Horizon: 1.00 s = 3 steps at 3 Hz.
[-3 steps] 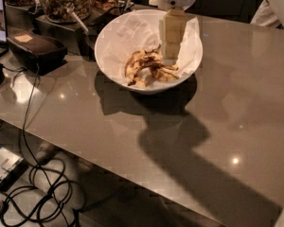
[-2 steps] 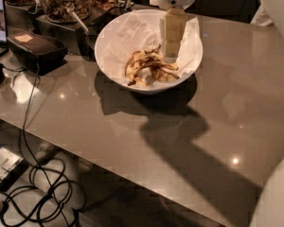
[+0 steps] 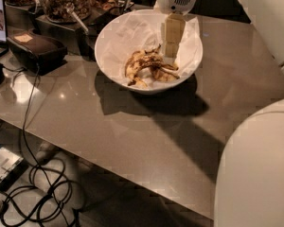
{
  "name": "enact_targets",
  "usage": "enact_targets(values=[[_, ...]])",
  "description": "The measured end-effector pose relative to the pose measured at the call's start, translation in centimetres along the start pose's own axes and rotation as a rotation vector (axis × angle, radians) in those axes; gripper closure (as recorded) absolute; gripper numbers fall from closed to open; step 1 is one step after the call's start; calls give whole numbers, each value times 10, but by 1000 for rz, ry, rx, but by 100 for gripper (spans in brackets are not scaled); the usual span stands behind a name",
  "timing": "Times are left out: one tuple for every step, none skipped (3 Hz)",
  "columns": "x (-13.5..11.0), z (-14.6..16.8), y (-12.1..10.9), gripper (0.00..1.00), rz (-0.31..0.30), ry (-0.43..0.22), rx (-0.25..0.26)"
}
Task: Pick banana from white bowl
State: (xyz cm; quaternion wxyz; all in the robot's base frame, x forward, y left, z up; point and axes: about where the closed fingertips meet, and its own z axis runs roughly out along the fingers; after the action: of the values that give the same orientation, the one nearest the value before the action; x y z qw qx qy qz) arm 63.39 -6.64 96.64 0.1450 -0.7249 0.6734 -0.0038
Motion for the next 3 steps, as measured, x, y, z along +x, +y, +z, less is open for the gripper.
enact_targets(values=[[-7, 12, -7, 0, -2, -19, -22], [-17, 22, -9, 15, -12, -32, -44], [-19, 30, -12, 26, -7, -39, -58]])
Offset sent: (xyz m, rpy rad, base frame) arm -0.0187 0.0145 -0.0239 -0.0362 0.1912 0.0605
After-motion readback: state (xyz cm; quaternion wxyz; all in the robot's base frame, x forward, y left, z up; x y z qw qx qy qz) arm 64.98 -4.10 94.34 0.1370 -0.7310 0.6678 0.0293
